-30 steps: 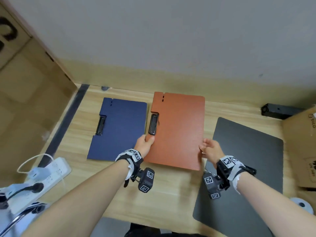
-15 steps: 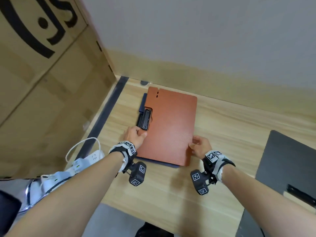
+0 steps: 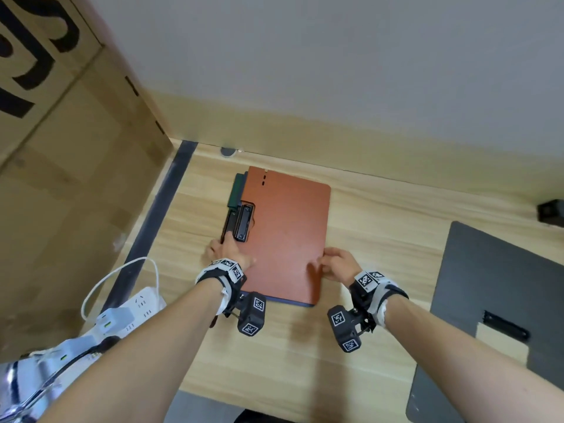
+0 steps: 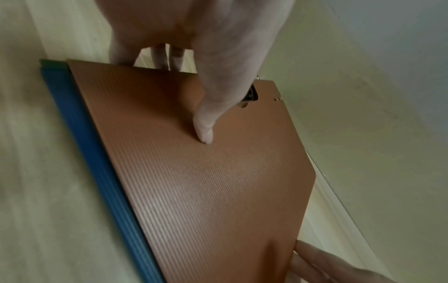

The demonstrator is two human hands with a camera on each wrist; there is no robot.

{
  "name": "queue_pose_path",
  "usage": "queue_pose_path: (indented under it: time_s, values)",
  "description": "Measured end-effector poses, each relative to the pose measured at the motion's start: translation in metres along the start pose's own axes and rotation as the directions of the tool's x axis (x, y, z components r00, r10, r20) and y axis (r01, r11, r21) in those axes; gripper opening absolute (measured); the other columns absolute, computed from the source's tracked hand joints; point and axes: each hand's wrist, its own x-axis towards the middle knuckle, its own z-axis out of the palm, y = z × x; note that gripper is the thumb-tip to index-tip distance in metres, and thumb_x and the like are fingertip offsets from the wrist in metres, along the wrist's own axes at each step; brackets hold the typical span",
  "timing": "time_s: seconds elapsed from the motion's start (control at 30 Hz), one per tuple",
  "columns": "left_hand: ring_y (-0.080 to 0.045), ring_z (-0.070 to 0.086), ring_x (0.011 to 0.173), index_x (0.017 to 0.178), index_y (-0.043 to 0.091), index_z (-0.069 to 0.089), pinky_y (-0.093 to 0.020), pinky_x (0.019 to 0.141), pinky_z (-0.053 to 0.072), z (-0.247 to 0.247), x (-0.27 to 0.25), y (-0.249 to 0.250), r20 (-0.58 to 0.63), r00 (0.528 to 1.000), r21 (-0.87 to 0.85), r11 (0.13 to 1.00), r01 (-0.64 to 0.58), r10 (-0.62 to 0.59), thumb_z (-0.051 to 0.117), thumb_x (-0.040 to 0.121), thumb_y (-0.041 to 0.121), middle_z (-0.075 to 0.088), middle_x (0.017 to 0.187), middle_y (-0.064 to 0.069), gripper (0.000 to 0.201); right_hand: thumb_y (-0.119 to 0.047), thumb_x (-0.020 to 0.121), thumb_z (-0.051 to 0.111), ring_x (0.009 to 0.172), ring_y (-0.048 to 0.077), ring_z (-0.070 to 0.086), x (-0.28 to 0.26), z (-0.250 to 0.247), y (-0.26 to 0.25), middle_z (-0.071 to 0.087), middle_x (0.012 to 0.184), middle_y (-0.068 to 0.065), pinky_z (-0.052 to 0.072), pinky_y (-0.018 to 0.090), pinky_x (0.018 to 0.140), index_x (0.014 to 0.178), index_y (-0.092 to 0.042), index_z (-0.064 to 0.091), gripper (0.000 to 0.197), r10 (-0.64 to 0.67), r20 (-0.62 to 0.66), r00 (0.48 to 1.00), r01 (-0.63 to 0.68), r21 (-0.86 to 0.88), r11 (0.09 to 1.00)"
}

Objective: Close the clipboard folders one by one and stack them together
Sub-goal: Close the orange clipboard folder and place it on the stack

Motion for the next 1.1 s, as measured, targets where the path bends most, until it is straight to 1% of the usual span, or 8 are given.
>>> queue_pose_path:
  time_s: [0.1, 0.23, 0.4, 0.5, 0.67, 0.77, 0.97, 1.1]
  values:
    - [-0.038, 0.022, 0.142, 0.15, 0.026, 0.024, -0.052, 0.113, 0.029, 0.0, 0.002, 0.008, 0.028, 0.999, -0.014, 0.999, 0.032, -0.032, 0.084, 0.068, 0.032, 0.027, 0.152, -0.017, 0.102, 0.002, 0.087, 0.059, 0.092, 0.028, 0.06, -0.004, -0.015, 0.008, 0.064, 0.111, 0.024, 0.051, 0.023, 0.07, 0.134, 0.009, 0.044, 0.05, -0.001, 0.013, 1.0, 0.001, -0.003, 1.0]
    - [-0.036, 0.029, 0.136, 0.143, 0.032, 0.032, -0.053, 0.111, 0.03, -0.002, 0.008, 0.001, 0.042, 0.998, -0.073, 0.996, 0.046, -0.043, 0.089, 0.056, 0.041, 0.032, 0.145, -0.014, 0.105, -0.001, 0.087, 0.06, 0.098, 0.026, 0.06, -0.005, -0.023, 0.02, 0.062, 0.122, 0.023, 0.05, 0.014, 0.067, 0.132, 0.007, 0.047, 0.048, -0.024, 0.032, 0.999, 0.024, 0.013, 1.0]
    - [-0.037, 0.017, 0.146, 0.154, 0.023, 0.005, -0.054, 0.117, 0.022, -0.007, 0.011, -0.007, 0.077, 0.997, -0.107, 0.994, 0.035, -0.027, 0.084, 0.053, 0.061, 0.014, 0.158, -0.017, 0.134, -0.005, 0.088, 0.061, 0.101, 0.023, 0.058, 0.003, -0.023, 0.018, 0.06, 0.118, 0.017, 0.052, 0.025, 0.081, 0.137, 0.002, 0.043, 0.053, -0.05, 0.008, 0.999, 0.049, 0.048, 0.998]
    - [-0.035, 0.026, 0.143, 0.151, 0.015, 0.02, -0.053, 0.113, 0.03, -0.011, 0.014, 0.001, 0.11, 0.993, -0.157, 0.986, 0.049, -0.032, 0.079, 0.051, 0.071, 0.024, 0.157, -0.015, 0.129, -0.008, 0.089, 0.059, 0.1, 0.024, 0.057, 0.008, -0.022, 0.012, 0.06, 0.117, 0.016, 0.05, 0.039, 0.093, 0.137, -0.001, 0.042, 0.051, -0.029, 0.005, 1.0, 0.028, 0.057, 0.998]
    - [-0.031, 0.046, 0.128, 0.134, 0.018, 0.041, -0.049, 0.103, 0.044, 0.014, 0.006, 0.024, 0.174, 0.984, -0.195, 0.981, -0.001, 0.035, 0.08, 0.03, 0.073, 0.045, 0.143, -0.01, 0.124, -0.01, 0.085, 0.061, 0.067, 0.014, 0.058, 0.007, -0.048, 0.018, 0.064, 0.079, -0.001, 0.043, 0.024, 0.059, 0.114, -0.015, 0.062, 0.03, -0.077, -0.134, 0.988, 0.078, 0.006, 0.997]
    - [-0.029, 0.042, 0.133, 0.138, 0.016, 0.037, -0.047, 0.107, 0.041, 0.033, -0.001, 0.039, 0.191, 0.978, -0.157, 0.986, -0.051, 0.081, 0.083, 0.036, 0.066, 0.045, 0.143, -0.009, 0.122, -0.011, 0.083, 0.064, 0.067, 0.016, 0.055, 0.003, -0.075, 0.025, 0.06, 0.074, 0.0, 0.041, 0.026, 0.059, 0.109, -0.015, 0.062, 0.027, -0.055, -0.193, 0.98, 0.06, 0.017, 0.998]
    - [-0.031, 0.039, 0.132, 0.131, 0.019, 0.043, -0.043, 0.108, 0.038, 0.066, -0.035, 0.087, 0.215, 0.959, -0.052, 0.983, -0.176, 0.183, 0.083, 0.054, 0.055, 0.042, 0.136, -0.01, 0.094, -0.015, 0.081, 0.065, 0.079, 0.024, 0.053, -0.011, -0.137, 0.046, 0.058, 0.074, 0.006, 0.042, 0.033, 0.072, 0.09, -0.005, 0.068, 0.013, 0.04, -0.259, 0.965, -0.019, 0.084, 0.996]
    - [-0.031, 0.041, 0.133, 0.141, 0.022, 0.04, -0.047, 0.11, 0.038, 0.067, -0.031, 0.088, 0.244, 0.948, -0.061, 0.979, -0.194, 0.203, 0.083, 0.05, 0.058, 0.041, 0.141, -0.008, 0.107, -0.016, 0.083, 0.066, 0.068, 0.02, 0.048, -0.012, -0.149, 0.056, 0.055, 0.08, 0.01, 0.037, 0.028, 0.06, 0.089, -0.012, 0.056, 0.013, 0.052, -0.241, 0.969, -0.028, 0.103, 0.994]
